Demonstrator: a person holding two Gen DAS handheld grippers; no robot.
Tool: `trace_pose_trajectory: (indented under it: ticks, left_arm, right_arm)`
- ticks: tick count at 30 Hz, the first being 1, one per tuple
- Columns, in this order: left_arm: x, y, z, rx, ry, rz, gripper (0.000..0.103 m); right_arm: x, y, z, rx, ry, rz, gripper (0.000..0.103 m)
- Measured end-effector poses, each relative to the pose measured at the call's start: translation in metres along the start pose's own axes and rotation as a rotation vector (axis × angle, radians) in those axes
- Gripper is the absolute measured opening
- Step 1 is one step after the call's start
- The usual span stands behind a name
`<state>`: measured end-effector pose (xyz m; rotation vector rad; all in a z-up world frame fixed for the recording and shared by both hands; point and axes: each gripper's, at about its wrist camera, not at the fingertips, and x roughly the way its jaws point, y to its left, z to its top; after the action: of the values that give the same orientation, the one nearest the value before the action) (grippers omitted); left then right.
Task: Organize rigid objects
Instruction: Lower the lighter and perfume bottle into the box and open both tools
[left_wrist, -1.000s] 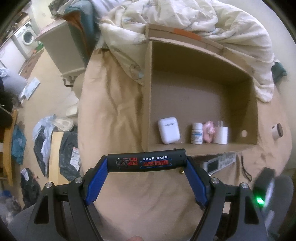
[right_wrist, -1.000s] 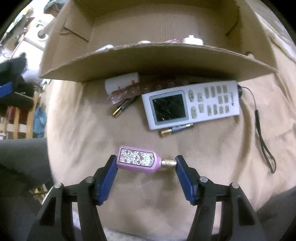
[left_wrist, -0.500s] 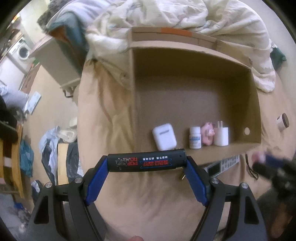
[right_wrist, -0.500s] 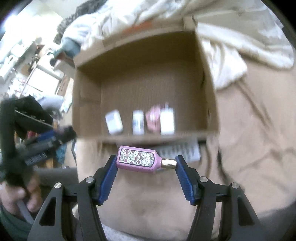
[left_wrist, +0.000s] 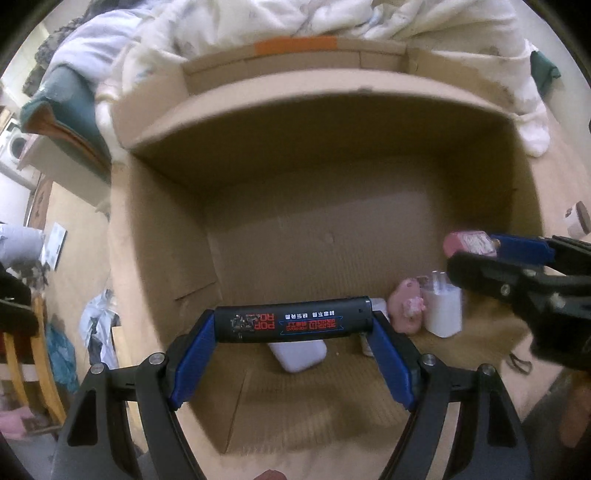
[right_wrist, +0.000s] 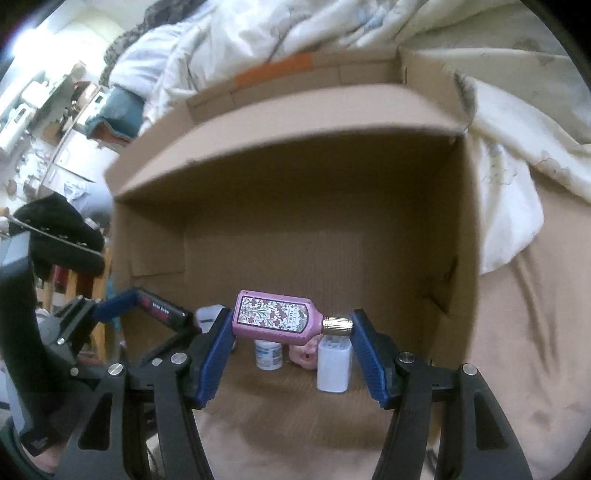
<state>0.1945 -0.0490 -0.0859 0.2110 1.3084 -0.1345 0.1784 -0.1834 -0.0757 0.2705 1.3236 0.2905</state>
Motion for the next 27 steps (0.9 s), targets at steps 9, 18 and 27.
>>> trace_pose_trajectory:
  ticks: [9, 18, 27]
  left_arm:
    - [0.014, -0.004, 0.003, 0.023, 0.012, 0.025, 0.079]
    - [0.017, -0.011, 0.005, 0.025, 0.033, 0.0, 0.079]
    - [0.004, -0.002, 0.009, -0.03, -0.012, -0.158, 0.093]
  right_arm:
    - [0.037, -0.003, 0.014, 0.039, 0.07, -0.015, 0.067]
    - [0.033, -0.013, 0.016, 0.078, 0.057, -0.012, 0.067]
    - [0.013, -0.014, 0.019, 0.076, -0.007, 0.062, 0.068]
